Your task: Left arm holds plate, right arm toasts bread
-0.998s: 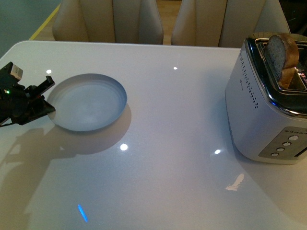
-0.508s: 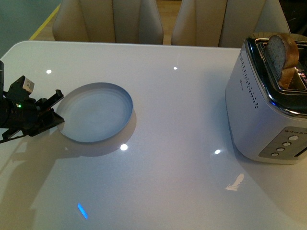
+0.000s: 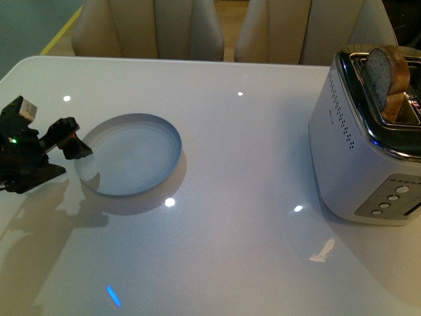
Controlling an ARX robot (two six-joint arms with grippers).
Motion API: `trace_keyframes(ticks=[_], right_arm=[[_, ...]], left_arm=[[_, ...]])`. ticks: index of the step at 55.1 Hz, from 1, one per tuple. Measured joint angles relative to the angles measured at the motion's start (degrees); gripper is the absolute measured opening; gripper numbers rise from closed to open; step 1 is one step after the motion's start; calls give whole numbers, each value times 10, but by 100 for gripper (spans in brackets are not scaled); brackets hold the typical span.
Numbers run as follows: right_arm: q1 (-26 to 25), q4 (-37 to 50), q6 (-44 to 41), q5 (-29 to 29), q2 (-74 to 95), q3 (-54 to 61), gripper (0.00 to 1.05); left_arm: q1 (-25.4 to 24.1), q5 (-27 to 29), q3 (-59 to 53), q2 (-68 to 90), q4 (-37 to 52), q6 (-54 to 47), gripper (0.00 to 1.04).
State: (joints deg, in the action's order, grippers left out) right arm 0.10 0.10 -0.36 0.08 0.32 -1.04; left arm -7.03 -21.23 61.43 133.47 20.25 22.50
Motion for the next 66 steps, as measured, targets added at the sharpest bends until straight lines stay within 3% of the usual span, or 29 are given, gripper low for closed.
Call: trace_keyframes(ticks=[5,20,29,42,47,53,66], right_arm=[[0,0,0,0,0,0,96],[0,0,0,0,0,0,96],[0,0,0,0,0,0,96],[0,0,0,0,0,0,96],[0,0,0,-1,0,0,96],[0,0,0,0,0,0,96],[0,0,0,-1,0,0,96]], left_arm=[[-2,3,-26,-71,6,-3,99],[26,39,-107,-292,3,28,98],[64,99,-133,-403,-16,52,98],[72,113,-140,-420,-7,52,97],[72,198,-218,-412,206,-50,81],[68,213,-297,-431,356,-150,64],[70,212,-413,-532,393,-211,21]])
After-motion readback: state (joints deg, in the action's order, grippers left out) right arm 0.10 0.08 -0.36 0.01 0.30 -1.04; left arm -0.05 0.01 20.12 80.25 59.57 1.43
